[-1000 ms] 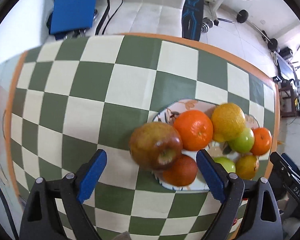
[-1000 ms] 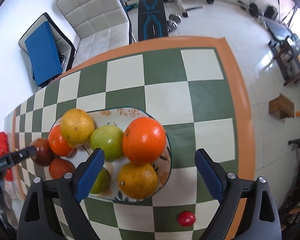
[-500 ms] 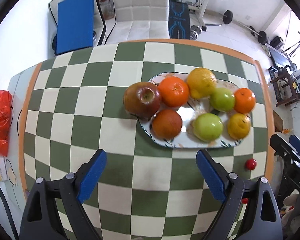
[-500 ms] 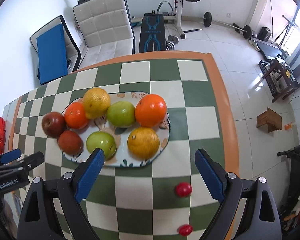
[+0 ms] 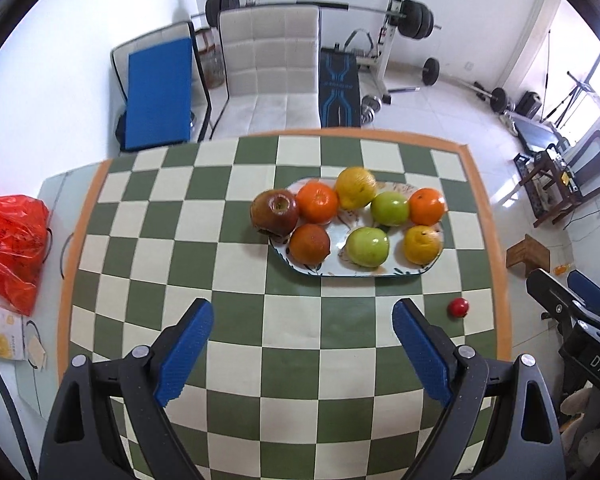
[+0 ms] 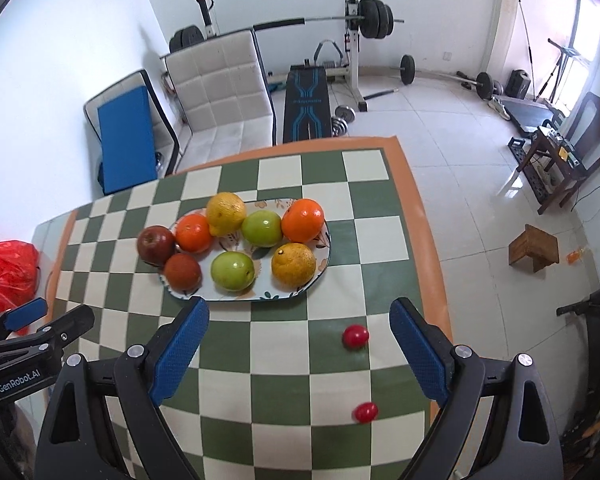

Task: Organize fruits
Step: 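Open both tools and lift them back from the plate, then grasp a red tomato with the right tool while the left tool grasps the other tomato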

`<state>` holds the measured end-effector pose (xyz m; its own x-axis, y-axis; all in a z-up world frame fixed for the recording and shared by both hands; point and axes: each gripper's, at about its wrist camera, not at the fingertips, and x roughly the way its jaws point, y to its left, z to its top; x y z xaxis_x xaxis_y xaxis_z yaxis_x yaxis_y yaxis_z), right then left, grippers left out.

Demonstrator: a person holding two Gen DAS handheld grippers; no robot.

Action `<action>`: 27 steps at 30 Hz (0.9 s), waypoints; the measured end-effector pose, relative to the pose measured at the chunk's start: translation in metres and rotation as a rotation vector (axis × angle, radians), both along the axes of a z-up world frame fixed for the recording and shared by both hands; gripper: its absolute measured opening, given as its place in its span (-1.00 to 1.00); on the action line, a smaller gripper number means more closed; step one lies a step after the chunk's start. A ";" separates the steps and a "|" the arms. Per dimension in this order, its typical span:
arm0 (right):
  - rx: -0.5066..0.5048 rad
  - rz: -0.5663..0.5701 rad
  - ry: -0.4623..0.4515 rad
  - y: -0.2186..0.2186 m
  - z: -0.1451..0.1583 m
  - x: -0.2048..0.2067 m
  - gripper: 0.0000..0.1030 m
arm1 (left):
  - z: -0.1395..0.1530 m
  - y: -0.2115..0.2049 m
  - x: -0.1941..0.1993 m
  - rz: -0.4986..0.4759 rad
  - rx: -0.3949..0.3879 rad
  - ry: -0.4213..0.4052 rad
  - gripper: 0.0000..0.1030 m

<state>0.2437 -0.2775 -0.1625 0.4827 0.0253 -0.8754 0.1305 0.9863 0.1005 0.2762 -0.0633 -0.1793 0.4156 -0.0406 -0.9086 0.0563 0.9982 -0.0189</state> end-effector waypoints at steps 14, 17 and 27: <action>-0.029 0.038 -0.166 0.019 0.094 -0.080 0.82 | 0.079 -0.007 -0.066 -0.041 -0.006 -0.162 0.78; -0.019 0.042 -0.189 0.021 0.106 -0.092 0.82 | 0.086 -0.007 -0.072 -0.041 -0.006 -0.183 0.78; 0.017 0.047 -0.211 0.026 0.120 -0.106 0.82 | 0.088 -0.009 -0.080 -0.030 -0.015 -0.186 0.78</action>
